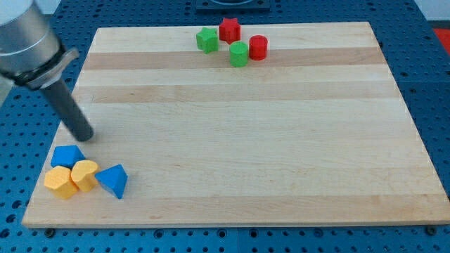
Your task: Place the green circle on the right side of the blue cube
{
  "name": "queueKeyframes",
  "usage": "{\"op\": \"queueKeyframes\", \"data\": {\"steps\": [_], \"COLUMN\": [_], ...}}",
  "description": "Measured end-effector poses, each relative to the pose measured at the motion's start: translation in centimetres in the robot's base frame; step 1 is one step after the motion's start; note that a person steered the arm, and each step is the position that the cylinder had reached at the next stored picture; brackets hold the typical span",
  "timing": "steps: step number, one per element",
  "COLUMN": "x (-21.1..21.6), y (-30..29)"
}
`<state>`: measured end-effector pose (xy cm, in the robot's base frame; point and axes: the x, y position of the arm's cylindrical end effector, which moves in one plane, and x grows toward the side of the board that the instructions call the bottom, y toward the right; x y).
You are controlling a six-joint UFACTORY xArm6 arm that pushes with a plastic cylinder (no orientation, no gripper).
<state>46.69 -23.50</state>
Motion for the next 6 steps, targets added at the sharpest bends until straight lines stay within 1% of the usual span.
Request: {"op": "queueKeyframes", "data": {"steps": [1,2,3,4,5,6], "x": [-2.7,-4.6,-8.1,-14.6,-21.1,-24.1], "y": [7.9,19.0,30.5,39.0,40.7,39.7]}}
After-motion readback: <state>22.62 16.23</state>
